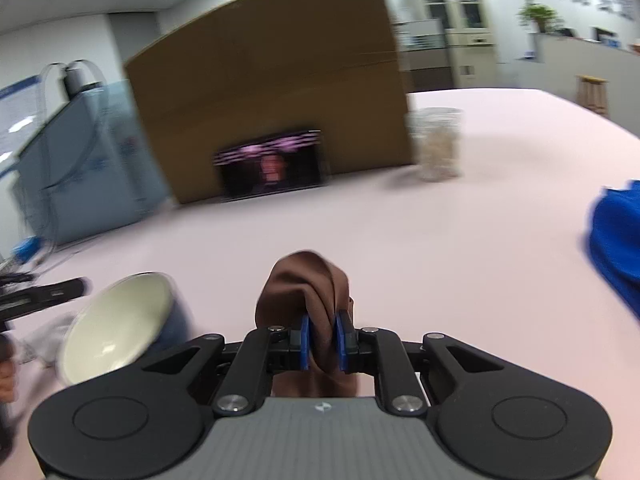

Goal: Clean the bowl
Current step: 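Open the left gripper to release the bowl rim, then open the right gripper to drop the brown cloth beside the bowl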

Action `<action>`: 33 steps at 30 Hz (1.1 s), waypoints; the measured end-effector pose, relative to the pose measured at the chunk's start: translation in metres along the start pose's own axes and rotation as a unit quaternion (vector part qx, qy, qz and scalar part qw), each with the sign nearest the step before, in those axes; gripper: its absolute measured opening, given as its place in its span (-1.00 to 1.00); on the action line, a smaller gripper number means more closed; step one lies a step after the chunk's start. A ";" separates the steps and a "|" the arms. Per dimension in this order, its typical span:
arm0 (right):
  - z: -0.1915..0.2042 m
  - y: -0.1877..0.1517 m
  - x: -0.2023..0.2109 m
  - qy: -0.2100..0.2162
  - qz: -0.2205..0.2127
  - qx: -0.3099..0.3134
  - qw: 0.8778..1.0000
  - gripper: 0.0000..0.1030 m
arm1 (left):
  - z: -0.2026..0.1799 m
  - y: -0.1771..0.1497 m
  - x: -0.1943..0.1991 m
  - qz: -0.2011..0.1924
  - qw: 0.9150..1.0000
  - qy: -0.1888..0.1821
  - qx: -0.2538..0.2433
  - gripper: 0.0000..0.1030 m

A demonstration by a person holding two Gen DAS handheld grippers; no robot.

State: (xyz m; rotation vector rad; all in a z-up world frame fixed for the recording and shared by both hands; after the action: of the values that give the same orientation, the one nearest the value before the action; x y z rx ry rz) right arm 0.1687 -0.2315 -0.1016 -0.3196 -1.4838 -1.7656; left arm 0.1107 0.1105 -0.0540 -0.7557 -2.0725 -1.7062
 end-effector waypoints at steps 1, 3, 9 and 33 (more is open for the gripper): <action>0.007 0.000 0.001 0.023 0.002 0.009 1.000 -0.68 | 0.000 0.000 -0.001 0.002 1.000 0.000 0.000 0.28; 0.019 0.001 0.007 0.055 0.003 0.022 0.998 -0.68 | 0.001 0.000 -0.003 0.004 1.000 0.000 0.001 0.29; 0.022 -0.008 0.018 0.007 0.030 0.066 0.997 -0.04 | 0.000 -0.001 -0.007 0.013 1.000 -0.001 -0.002 0.34; -0.089 0.016 0.005 -0.204 -0.048 -0.034 0.977 0.88 | 0.005 0.009 -0.029 0.026 0.997 0.064 -0.016 1.00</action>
State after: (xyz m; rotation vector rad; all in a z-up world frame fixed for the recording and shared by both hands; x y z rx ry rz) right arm 0.2024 -0.3147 -0.1118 -0.6899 -1.7484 -1.9091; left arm 0.1397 0.1112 -0.0648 -0.6845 -1.9281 -1.7171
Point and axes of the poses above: each gripper's, at about its wrist camera, not at the fingertips, and x roughly against the way its jaws point, z to its left, y to its top, the point moved 6 cm from there along -x, roughly the way its jaws point, and after that the axes turned 7 degrees about z, right-handed, at the moved point
